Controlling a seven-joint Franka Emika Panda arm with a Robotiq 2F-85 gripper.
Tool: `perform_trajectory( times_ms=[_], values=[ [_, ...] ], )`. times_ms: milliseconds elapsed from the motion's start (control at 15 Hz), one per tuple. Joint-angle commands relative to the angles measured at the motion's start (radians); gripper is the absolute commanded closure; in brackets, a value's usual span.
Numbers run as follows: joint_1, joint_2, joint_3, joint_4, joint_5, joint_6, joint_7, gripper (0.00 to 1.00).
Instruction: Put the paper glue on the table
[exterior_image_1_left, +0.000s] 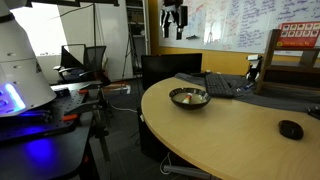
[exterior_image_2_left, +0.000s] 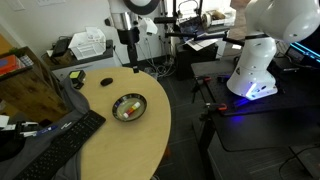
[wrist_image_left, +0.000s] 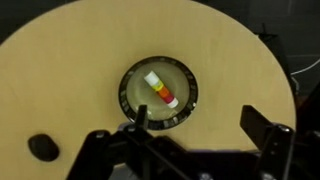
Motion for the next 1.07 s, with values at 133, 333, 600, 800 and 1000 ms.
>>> perform_trajectory(
  times_ms=[133, 333, 600, 800, 1000],
  values=[
    [-0.026, 0.217, 0.062, 0.114, -0.022, 0.171, -0.263, 0.0],
    [-0.061, 0.348, 0.104, 0.207, -0.062, 0.2, -0.4, 0.0],
    [-0.106, 0.522, 0.152, 0.351, -0.159, 0.178, -0.554, 0.0],
    [-0.113, 0.618, 0.159, 0.431, -0.234, 0.178, -0.602, 0.0],
    [-0.118, 0.687, 0.164, 0.479, -0.253, 0.189, -0.586, 0.0]
  ],
)
